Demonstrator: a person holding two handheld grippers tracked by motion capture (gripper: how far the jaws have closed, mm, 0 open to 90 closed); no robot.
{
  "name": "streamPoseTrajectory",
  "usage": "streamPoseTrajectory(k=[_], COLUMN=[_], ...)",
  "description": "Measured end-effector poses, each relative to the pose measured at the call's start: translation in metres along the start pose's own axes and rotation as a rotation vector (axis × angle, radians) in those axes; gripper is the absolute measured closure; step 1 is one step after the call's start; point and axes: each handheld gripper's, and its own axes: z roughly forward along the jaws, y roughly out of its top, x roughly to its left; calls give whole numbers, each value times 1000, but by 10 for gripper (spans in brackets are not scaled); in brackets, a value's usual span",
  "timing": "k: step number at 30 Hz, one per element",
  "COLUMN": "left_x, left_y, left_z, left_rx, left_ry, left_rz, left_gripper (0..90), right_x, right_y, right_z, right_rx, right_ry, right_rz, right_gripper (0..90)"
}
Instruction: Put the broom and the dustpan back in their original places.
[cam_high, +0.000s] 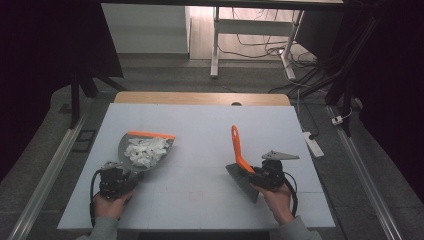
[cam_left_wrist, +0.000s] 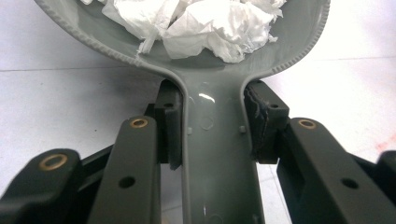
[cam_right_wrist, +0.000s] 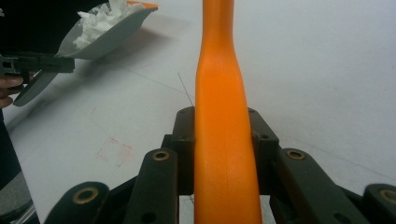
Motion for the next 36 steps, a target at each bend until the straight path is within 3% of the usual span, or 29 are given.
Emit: streamPoseTrajectory(k=[8,13,18,20,26,30,36], left_x=[1,2,0,0,1,0,1], left_y=[0,-1,-1,-1,-1,-1,-1], left_z=[10,13,16,16,16,16,16], left_rx=[39,54,66,65,63,70,70], left_ry=[32,37,48,46,29,31,21], left_rz=[-19,-27,-20,-22,-19,2,-5], left_gripper=[610,610,609,607,596,549,493], right_x=[-7,-16,-23,-27,-39,-45,-48], right_y=[-5,-5,-5,-5,-4,-5,-5], right_z=[13,18,18,18,18,20,24], right_rx=[45,54,67,72,93,117,143], right_ry=[-8,-46,-97,-115,-112,-148,-202], right_rz=[23,24,-9,-22,-40,-46,-62], right_gripper=[703,702,681,661,599,535,478])
